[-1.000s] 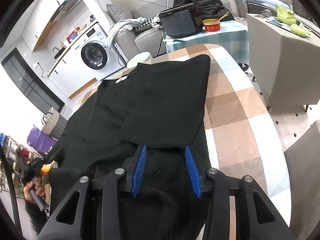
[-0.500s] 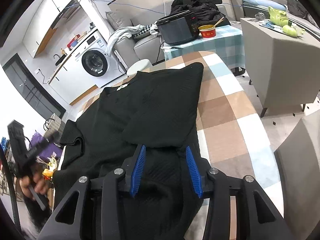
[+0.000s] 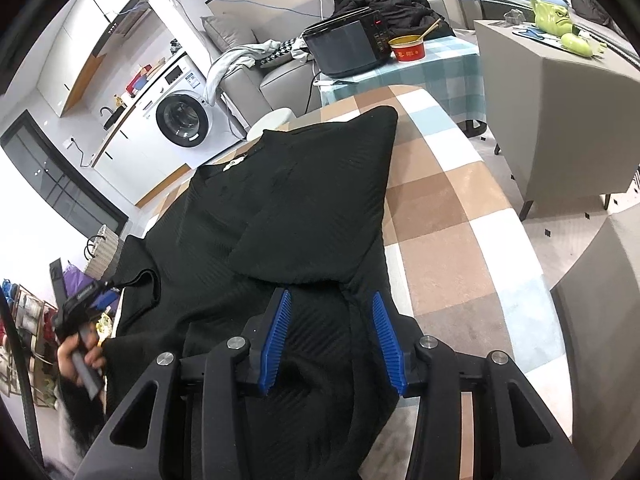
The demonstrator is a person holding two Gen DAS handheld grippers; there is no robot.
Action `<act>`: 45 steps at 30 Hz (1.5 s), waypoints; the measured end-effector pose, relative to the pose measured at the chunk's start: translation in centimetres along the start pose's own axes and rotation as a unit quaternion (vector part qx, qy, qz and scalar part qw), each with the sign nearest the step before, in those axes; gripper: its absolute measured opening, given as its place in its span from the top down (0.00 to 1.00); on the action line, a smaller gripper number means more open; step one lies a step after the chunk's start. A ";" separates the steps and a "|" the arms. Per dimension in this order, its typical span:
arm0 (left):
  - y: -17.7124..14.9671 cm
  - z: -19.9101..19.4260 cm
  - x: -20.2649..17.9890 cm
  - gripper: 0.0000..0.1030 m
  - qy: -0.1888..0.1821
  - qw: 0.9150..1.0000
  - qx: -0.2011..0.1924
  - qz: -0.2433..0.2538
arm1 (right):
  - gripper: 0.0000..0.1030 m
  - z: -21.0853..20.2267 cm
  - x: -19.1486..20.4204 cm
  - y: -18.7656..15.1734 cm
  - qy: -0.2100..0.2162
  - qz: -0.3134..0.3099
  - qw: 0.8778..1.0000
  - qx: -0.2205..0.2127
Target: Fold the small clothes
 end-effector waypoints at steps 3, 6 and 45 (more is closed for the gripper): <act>1.2 1.1 0.1 0.97 -0.016 1.000 0.011 0.000 | 0.57 -0.2 -0.4 0.0 -0.008 0.007 1.000 -0.003; 3.4 1.0 -1.9 0.97 -0.053 0.998 -0.010 0.023 | 0.57 -0.4 -0.6 0.0 -0.013 0.012 1.000 -0.004; -17.8 -13.7 7.9 0.23 0.060 0.995 0.011 0.081 | 0.48 -2.0 0.8 -11.2 0.002 -0.085 0.990 0.113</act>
Point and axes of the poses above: each gripper's, at about its wrist camera, not at the fingertips, and z roughly the way its jaws point, x to its left, y to its top, the point moved 5 cm from there along z, roughly the way its jaws point, and after that the axes turned 3 degrees about z, right-handed, at the moved point
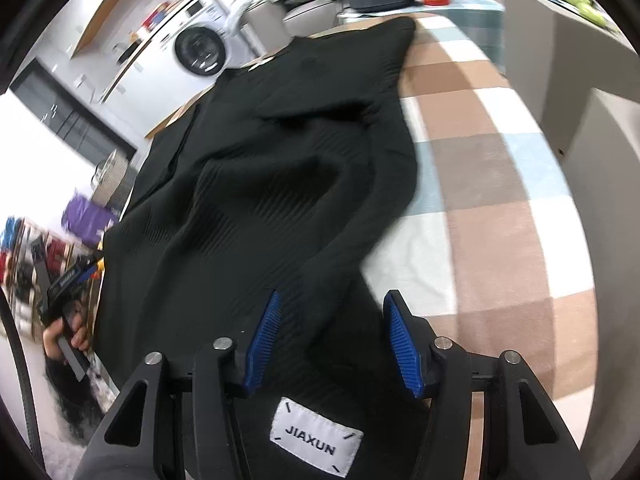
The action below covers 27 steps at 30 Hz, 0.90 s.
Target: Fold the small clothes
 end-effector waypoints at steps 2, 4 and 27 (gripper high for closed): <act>-0.5 -0.3 0.2 0.23 0.002 1.000 -0.001 -0.006 | 0.69 0.5 0.5 0.1 -0.026 -0.028 0.999 -0.002; -0.9 -0.8 0.3 0.23 0.004 1.000 -0.001 -0.010 | 0.90 0.8 0.3 0.3 -0.053 -0.040 0.998 -0.007; -4.2 -2.5 -1.5 0.23 0.009 0.999 0.019 0.026 | 0.75 -3.0 -4.4 0.7 -0.052 0.027 0.997 -0.046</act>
Point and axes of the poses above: each gripper's, at about its wrist camera, not at the fingertips, and z roughly the way its jaws point, x to its left, y to its top, the point moved 5 cm from there along z, roughly the way its jaws point, and after that the axes turned 3 degrees about z, right-handed, at the moved point
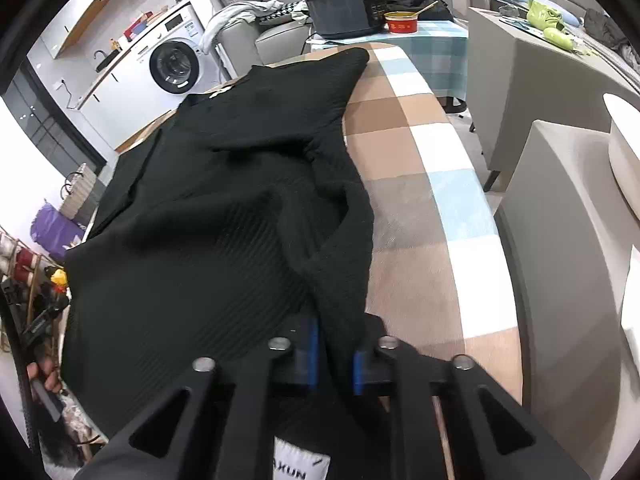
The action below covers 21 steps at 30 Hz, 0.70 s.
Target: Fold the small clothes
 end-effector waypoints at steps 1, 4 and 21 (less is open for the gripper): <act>-0.2 0.1 -0.1 0.23 0.000 1.000 0.003 0.004 | 0.66 -0.3 0.0 -0.2 0.003 -0.001 1.000 -0.001; -0.5 0.5 0.0 0.23 -0.005 1.000 0.009 0.013 | 0.57 -1.5 -0.4 -1.5 0.010 -0.008 1.000 -0.004; -1.3 -0.4 -1.5 0.94 -0.032 0.998 0.001 0.052 | 0.96 -1.0 -0.7 -4.4 0.040 -0.036 0.998 0.014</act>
Point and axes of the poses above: each gripper's, at about its wrist camera, not at the fingertips, and z roughly the way its jaws point, x to its left, y to its top, the point moved 5 cm from there along z, roughly the way its jaws point, and after that the axes turned 3 degrees about z, right-handed, at the moved point
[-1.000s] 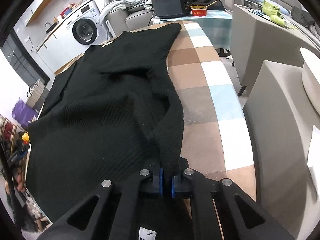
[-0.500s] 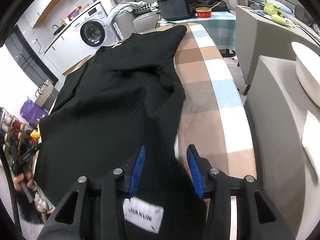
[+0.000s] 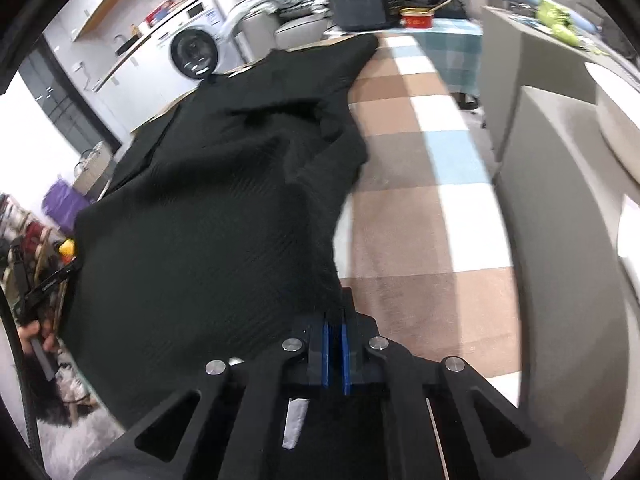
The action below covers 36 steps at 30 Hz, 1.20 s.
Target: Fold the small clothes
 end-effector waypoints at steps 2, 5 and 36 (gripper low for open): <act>-0.8 -0.5 0.1 0.94 -0.003 1.000 0.005 -0.001 | 0.96 -0.9 -0.1 -0.2 -0.005 0.001 1.000 -0.003; -1.7 -0.9 0.4 0.93 -0.008 1.000 0.005 -0.008 | 0.95 -1.6 -0.7 -0.6 -0.003 0.002 1.000 -0.010; 1.5 1.9 1.0 0.58 0.000 0.999 0.005 -0.037 | 0.61 0.9 0.6 1.0 0.019 -0.014 0.999 -0.027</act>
Point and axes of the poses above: each gripper's, at about its wrist camera, not at the fingertips, and z roughly the way its jaws point, x to its left, y to its top, the point moved 5 cm from there along z, roughly the way its jaws point, and after that the axes turned 3 degrees about z, right-handed, at the moved point
